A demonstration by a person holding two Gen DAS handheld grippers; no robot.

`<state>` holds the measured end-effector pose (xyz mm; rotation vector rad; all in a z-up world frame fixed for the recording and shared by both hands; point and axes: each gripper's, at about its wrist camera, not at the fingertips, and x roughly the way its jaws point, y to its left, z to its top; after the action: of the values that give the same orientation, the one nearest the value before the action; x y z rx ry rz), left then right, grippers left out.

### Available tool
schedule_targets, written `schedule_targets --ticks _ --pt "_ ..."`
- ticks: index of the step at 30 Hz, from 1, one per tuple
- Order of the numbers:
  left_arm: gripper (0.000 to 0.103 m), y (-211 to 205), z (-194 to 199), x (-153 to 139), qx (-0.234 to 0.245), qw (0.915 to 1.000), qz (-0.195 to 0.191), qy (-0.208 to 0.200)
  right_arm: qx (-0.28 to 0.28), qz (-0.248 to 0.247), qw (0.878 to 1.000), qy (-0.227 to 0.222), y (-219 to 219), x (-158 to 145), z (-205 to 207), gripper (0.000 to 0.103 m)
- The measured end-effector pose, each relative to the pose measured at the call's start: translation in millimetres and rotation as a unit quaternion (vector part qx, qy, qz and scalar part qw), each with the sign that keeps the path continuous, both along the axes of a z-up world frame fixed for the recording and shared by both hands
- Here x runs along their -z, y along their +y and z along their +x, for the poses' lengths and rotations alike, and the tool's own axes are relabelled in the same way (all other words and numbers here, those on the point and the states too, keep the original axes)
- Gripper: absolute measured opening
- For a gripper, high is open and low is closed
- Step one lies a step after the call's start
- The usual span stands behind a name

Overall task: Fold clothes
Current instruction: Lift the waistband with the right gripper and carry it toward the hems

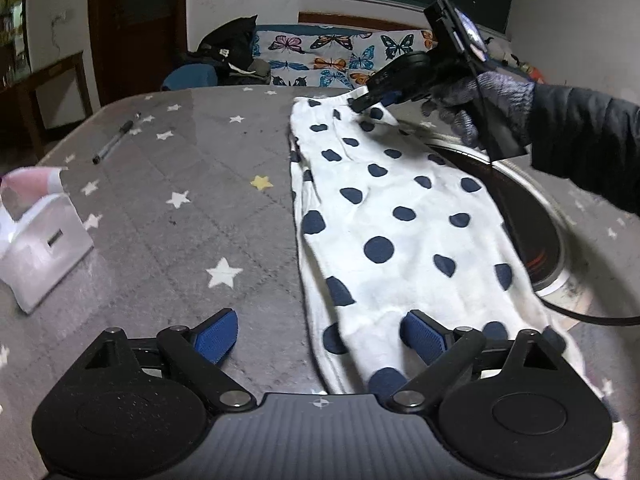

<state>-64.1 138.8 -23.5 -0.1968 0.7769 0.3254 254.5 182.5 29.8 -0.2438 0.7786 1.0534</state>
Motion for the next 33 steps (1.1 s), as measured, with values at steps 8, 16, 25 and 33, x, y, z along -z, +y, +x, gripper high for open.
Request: schedule_targets --ticks 8,16,25,33 --pt "0.095 31.2 35.7 4.0 0.015 0.9990 0.041 0.008 0.072 -0.018 0.997 -0.013 -40.9 -6.4 13.4 0.017" --pt "0.095 58.6 74.7 5.4 0.036 0.9968 0.070 0.014 0.167 -0.046 0.985 -0.024 -129.1 -11.0 18.2 0.017" --pt "0.094 46.0 76.6 -19.5 0.072 0.9932 0.091 -0.009 0.279 -0.018 0.960 -0.015 -264.2 -16.7 -26.5 0.016" --pt "0.094 0.1 33.1 -43.5 0.131 0.9881 0.065 -0.047 0.398 -0.003 0.917 -0.030 -403.9 -17.3 -82.4 0.016"
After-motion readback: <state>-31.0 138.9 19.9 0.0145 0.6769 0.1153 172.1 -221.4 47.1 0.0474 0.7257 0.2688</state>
